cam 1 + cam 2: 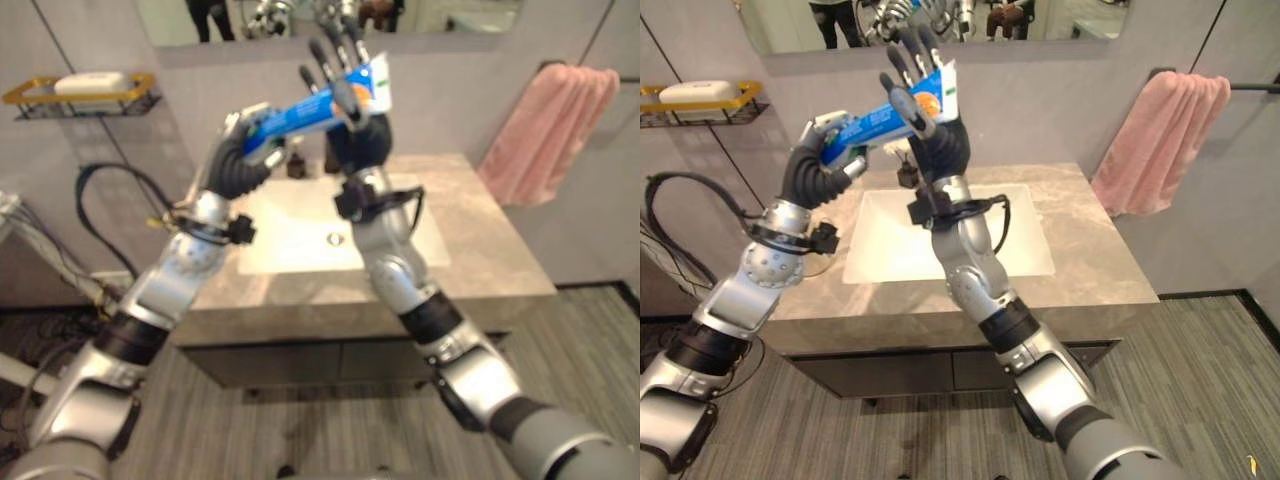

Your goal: Put brush and paste in cup on sink, flatten towel.

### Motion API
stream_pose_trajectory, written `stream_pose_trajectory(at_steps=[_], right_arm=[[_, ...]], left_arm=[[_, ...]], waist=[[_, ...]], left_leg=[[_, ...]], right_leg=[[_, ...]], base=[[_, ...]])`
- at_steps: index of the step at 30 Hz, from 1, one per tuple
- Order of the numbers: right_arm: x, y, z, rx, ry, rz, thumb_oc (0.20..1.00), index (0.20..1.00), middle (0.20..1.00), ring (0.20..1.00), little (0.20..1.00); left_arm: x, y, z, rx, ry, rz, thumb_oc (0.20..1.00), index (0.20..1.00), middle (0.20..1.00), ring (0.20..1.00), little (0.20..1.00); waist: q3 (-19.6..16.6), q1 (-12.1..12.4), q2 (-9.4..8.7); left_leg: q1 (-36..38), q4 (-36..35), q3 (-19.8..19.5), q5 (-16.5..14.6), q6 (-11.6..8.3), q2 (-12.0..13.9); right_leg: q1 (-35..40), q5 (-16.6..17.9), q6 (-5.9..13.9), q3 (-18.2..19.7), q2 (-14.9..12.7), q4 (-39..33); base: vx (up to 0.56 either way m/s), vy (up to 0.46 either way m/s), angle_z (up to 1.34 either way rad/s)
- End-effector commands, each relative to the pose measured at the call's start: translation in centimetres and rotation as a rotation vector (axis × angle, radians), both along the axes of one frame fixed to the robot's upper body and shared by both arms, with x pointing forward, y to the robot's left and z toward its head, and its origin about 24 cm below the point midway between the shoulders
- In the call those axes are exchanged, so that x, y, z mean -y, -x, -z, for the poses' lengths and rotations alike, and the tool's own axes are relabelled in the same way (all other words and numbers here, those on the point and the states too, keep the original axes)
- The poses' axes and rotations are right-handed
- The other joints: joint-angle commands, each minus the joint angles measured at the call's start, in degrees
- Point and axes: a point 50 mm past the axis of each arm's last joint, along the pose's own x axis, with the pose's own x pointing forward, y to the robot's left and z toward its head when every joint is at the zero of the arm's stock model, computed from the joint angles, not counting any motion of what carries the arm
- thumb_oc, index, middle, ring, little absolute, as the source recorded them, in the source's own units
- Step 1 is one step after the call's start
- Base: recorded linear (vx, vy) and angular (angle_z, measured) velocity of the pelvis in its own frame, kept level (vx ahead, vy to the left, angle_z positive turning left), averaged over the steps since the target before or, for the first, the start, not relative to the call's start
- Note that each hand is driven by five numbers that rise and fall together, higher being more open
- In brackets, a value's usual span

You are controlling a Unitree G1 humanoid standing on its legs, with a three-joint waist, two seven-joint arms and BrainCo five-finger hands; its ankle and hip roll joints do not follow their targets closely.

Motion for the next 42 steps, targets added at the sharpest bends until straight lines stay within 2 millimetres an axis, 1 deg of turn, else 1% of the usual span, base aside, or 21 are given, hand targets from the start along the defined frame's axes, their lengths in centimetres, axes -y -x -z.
stream_pose_trajectory(at_steps=[1,11,13,14,20,22,24,26,28,29,30,31,32,33,34,36,37,38,39,41,42], right_arm=[[0.2,1.2,-3.1,0.127,-0.071,-0.015,0.200,0.200,0.200,0.200,0.200],[0.5,1.1,-3.1,0.115,-0.096,0.002,0.200,0.200,0.200,0.200,0.200],[0.5,1.1,-3.1,0.111,-0.103,0.005,0.200,0.200,0.200,0.200,0.200],[0.6,1.1,-3.0,0.106,-0.108,0.009,0.200,0.200,0.200,0.200,0.200],[0.9,1.0,-3.2,0.100,-0.147,0.019,0.200,0.200,0.200,0.200,0.200],[1.5,1.0,-3.6,0.107,-0.172,0.039,0.200,0.200,0.200,0.200,0.200],[1.6,1.0,-3.7,0.110,-0.181,0.045,0.200,0.200,0.200,0.200,0.200],[2.0,1.0,-3.9,0.119,-0.193,0.062,0.200,0.200,0.200,0.200,0.200],[3.0,1.2,-4.4,0.146,-0.228,0.092,0.200,0.200,0.200,0.200,0.200],[3.0,1.3,-4.3,0.144,-0.228,0.090,0.200,0.200,0.200,0.200,0.200],[3.6,1.4,-4.7,0.164,-0.244,0.109,0.200,0.200,0.200,0.200,0.200],[3.5,1.4,-4.6,0.163,-0.243,0.106,0.200,0.200,0.200,0.200,0.200],[4.2,1.4,-5.0,0.183,-0.252,0.126,0.200,0.200,0.200,0.200,0.200],[4.1,1.5,-5.0,0.182,-0.251,0.123,0.200,0.200,0.200,0.200,0.200],[4.4,1.5,-5.0,0.190,-0.251,0.137,0.200,0.200,0.200,0.200,0.200],[5.4,1.5,-5.4,0.216,-0.251,0.172,0.200,0.200,0.200,0.200,0.200],[6.0,1.4,-5.3,0.219,-0.248,0.196,0.200,0.200,0.200,0.200,0.200],[6.6,1.4,-5.3,0.225,-0.245,0.222,0.200,0.200,0.200,0.200,0.200],[7.3,1.6,-5.2,0.233,-0.235,0.251,0.200,0.200,0.200,0.200,0.200],[8.3,1.8,-5.0,0.243,-0.199,0.310,0.200,0.200,0.200,0.200,0.200],[9.1,1.8,-5.1,0.256,-0.163,0.355,0.200,0.200,0.200,0.200,0.200]], left_arm=[[-0.2,0.3,-4.3,0.166,0.079,0.023,0.200,0.200,0.200,0.200,0.200],[-0.3,0.3,-4.0,0.166,0.090,0.009,0.200,0.200,0.200,0.200,0.200],[-0.3,0.4,-4.0,0.170,0.095,0.005,0.536,0.536,0.536,0.536,0.536],[-0.5,0.3,-3.9,0.173,0.104,-0.018,1.000,1.000,1.000,1.000,1.000],[-0.8,0.9,-4.1,0.209,0.088,-0.043,1.000,1.000,1.000,1.000,1.000],[-1.5,1.8,-4.5,0.258,0.088,-0.065,1.000,1.000,1.000,1.000,1.000],[-1.7,2.1,-4.7,0.273,0.086,-0.069,1.000,1.000,1.000,1.000,1.000],[-2.3,2.8,-5.0,0.311,0.082,-0.089,1.000,1.000,1.000,1.000,1.000],[-3.6,5.0,-5.8,0.410,0.056,-0.139,1.000,1.000,1.000,1.000,1.000],[-3.7,5.1,-5.8,0.409,0.056,-0.142,1.000,1.000,1.000,1.000,1.000],[-4.7,6.6,-5.6,0.439,0.092,-0.137,1.000,1.000,1.000,1.000,1.000],[-4.8,6.7,-5.6,0.438,0.093,-0.138,1.000,1.000,1.000,1.000,1.000],[-7.0,8.1,-4.6,0.426,0.167,-0.186,1.000,1.000,1.000,1.000,1.000],[-7.0,8.2,-4.6,0.425,0.168,-0.188,1.000,1.000,1.000,1.000,1.000],[-7.7,8.6,-4.2,0.415,0.191,-0.203,1.000,1.000,1.000,1.000,1.000],[-10.3,9.5,-2.7,0.358,0.227,-0.301,1.000,1.000,1.000,1.000,1.000],[-11.6,9.7,-1.5,0.304,0.231,-0.372,1.000,1.000,1.000,1.000,1.000],[-12.2,9.9,-1.0,0.280,0.237,-0.390,1.000,1.000,1.000,1.000,1.000],[-13.7,10.2,0.4,0.201,0.252,-0.448,1.000,1.000,1.000,1.000,1.000],[-15.8,10.7,4.1,0.021,0.323,-0.537,1.000,1.000,1.000,1.000,1.000],[-18.0,12.1,7.7,-0.149,0.369,-0.648,1.000,1.000,1.000,1.000,1.000]], waist=[[-0.66,0.12,-1.46],[-0.58,0.25,-1.55],[-0.58,0.30,-1.55],[-0.57,0.38,-1.59],[-0.62,0.82,-1.61],[-0.55,1.48,-1.62],[-0.54,1.67,-1.65],[-0.46,2.36,-1.71],[-0.01,4.03,-1.87],[-0.13,3.81,-1.82],[0.25,5.45,-2.03],[0.18,5.17,-1.96],[0.64,7.39,-2.20],[0.57,7.09,-2.12],[0.66,7.70,-2.17],[1.17,9.79,-2.30],[1.64,11.27,-2.35],[1.78,11.81,-2.36],[1.96,12.43,-2.34],[2.31,13.53,-2.40],[2.73,14.88,-2.61]], left_leg=[[0.73,0.72,-3.84,-4.72,1.67,-0.17],[0.56,0.72,-4.07,-4.61,1.50,-0.11],[0.53,0.72,-4.18,-4.59,1.49,-0.13],[0.57,0.72,-4.29,-4.58,1.49,-0.10],[0.68,0.72,-4.86,-4.63,1.43,-0.14],[0.62,0.72,-5.52,-4.58,1.34,-0.17],[0.57,0.72,-5.78,-4.51,1.30,-0.22],[0.32,0.72,-6.54,-4.37,1.18,-0.32],[-0.50,0.72,-8.15,-3.59,1.05,-0.61],[-0.36,0.72,-8.28,-3.85,0.98,-0.58],[-0.89,0.72,-9.53,-3.63,0.86,-0.80],[-0.91,0.72,-9.63,-3.59,0.86,-0.83],[-1.44,0.72,-11.16,-3.33,0.58,-1.10],[-1.61,0.72,-11.28,-3.10,0.63,-1.18],[-2.04,0.72,-11.96,-2.88,0.60,-1.32],[-2.89,0.72,-13.84,-2.25,0.37,-1.71],[-3.48,0.72,-14.92,-2.03,0.25,-1.89],[-3.91,0.72,-15.74,-1.85,0.24,-2.09],[-4.91,0.72,-17.28,-1.08,0.29,-2.51],[-6.16,0.72,-19.43,-0.56,0.44,-3.09],[-6.71,0.72,-20.36,-0.58,0.58,-3.45]], right_leg=[[2.13,-2.64,1.54,-1.32,-2.13,0.32],[2.26,-2.81,1.41,-1.65,-2.02,0.32],[2.28,-2.86,1.34,-1.75,-1.97,0.32],[2.42,-2.89,1.28,-1.85,-1.96,0.32],[3.02,-3.20,1.09,-2.43,-1.93,0.32],[3.50,-3.45,0.91,-3.08,-2.00,0.32],[3.66,-3.50,0.84,-3.38,-2.03,0.32],[3.95,-3.64,0.58,-4.03,-2.06,0.32],[4.37,-3.62,0.14,-5.68,-2.27,0.32],[4.56,-3.88,0.23,-5.74,-2.24,0.32],[4.90,-4.03,0.16,-6.84,-2.41,0.32],[4.93,-4.05,0.16,-6.94,-2.44,0.32],[5.47,-4.49,0.19,-8.54,-2.66,0.32],[5.37,-4.35,0.17,-8.67,-2.72,0.32],[5.39,-4.40,0.17,-9.35,-2.79,0.32],[5.71,-4.63,0.22,-11.27,-2.95,0.32],[5.95,-4.90,0.25,-12.28,-3.05,0.32],[6.07,-4.97,0.25,-12.96,-3.11,0.32],[6.01,-4.86,0.25,-14.37,-3.29,0.32],[6.04,-4.97,0.36,-16.29,-3.39,0.32],[6.17,-5.25,0.55,-17.38,-3.48,0.32]], base=[[0.00,0.000,0.00],[0.00,0.000,0.00],[0.00,0.000,0.00],[0.00,0.000,0.00],[0.00,-0.003,0.01],[0.00,-0.012,0.10],[0.00,-0.006,0.16],[0.00,-0.009,0.18],[-0.02,-0.010,0.21],[-0.01,-0.009,0.31],[0.02,-0.008,0.43],[0.01,-0.006,0.58],[0.00,0.002,0.50],[-0.01,0.000,0.38],[-0.01,-0.002,0.35],[0.00,-0.008,0.45],[0.00,-0.012,0.52],[0.00,-0.009,0.66],[-0.01,-0.008,0.59],[0.03,0.013,0.70],[0.05,0.030,0.81]])
